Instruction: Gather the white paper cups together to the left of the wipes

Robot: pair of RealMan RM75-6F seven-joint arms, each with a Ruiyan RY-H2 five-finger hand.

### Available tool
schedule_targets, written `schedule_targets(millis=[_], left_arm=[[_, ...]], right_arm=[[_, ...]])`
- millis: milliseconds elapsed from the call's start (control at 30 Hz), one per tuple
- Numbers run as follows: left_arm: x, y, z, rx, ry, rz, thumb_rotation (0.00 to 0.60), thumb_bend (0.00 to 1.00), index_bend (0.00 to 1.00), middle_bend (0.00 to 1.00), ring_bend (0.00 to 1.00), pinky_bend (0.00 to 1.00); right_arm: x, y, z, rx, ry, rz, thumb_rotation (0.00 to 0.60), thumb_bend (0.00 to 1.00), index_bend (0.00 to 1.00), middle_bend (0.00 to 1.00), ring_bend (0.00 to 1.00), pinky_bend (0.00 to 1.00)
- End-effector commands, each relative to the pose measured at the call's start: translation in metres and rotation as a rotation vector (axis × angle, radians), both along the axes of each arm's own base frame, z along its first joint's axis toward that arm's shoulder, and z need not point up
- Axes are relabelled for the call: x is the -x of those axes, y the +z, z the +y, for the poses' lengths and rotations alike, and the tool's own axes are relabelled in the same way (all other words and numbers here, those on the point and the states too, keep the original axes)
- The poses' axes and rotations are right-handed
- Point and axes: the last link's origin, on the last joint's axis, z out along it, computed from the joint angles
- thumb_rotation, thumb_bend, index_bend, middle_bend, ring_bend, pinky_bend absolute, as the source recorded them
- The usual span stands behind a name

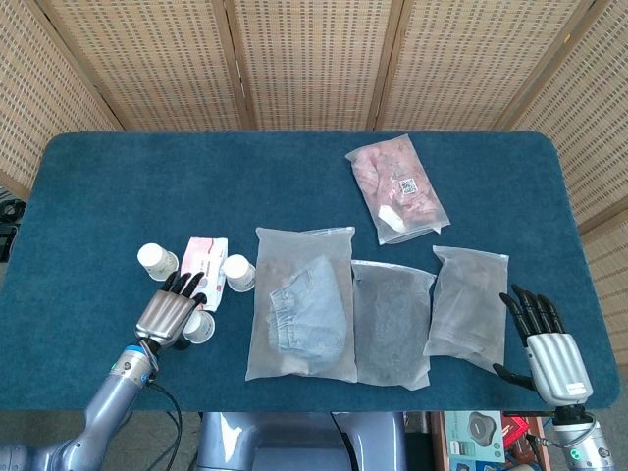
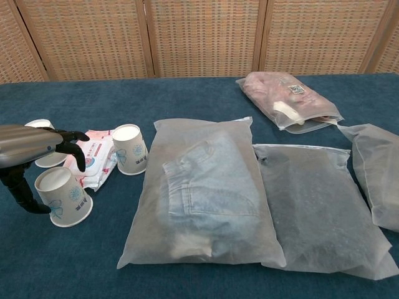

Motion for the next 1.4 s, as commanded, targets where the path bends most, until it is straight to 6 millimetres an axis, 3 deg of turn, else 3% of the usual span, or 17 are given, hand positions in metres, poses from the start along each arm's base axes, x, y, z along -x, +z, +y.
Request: schedule_targets(millis=[33, 833, 1067, 1233, 1400], left_arm=[[0.001, -0.001, 0.0, -0.003, 0.0, 0.005, 0.6, 0.19, 0.32, 0.0, 0.0, 0.0], [0.002, 0.004, 0.001, -0.058, -0.014, -0.013, 0.6, 0.23, 0.42, 0.0, 0.0, 0.0], [-0.017, 0.039, 0.005, -0.13, -0.055, -0.072, 0.6, 0.23, 0.42, 0.0, 0.0, 0.0], [-0.027, 0.082, 0.017, -0.21, -0.064, -0.095, 0.6, 0.23, 0.42, 0.0, 0.0, 0.0], [-0.021, 0.121, 0.036, -0.285, -0.041, -0.066, 0.6, 0.23, 0.42, 0.0, 0.0, 0.0]], right_arm=[[0.0, 0.0, 0.0, 0.0, 0.0, 0.0, 0.6, 0.09, 0.0, 0.0, 0.0, 0.0], [-0.002, -0.001, -0.001, 0.001, 0.001, -0.001, 0.6, 0.09, 0.0, 0.0, 0.0, 0.0], [-0.002, -0.002, -0.001, -0.002, 0.001, 0.001, 0.6, 0.09, 0.0, 0.0, 0.0, 0.0], [-0.002, -0.002, -0.001, 0.0, 0.002, 0.0, 0.6, 0.09, 0.0, 0.0, 0.0, 0.0], [-0.003, -0.003, -0.001, -0.004, 0.003, 0.003, 0.6, 0.09, 0.0, 0.0, 0.0, 0.0]])
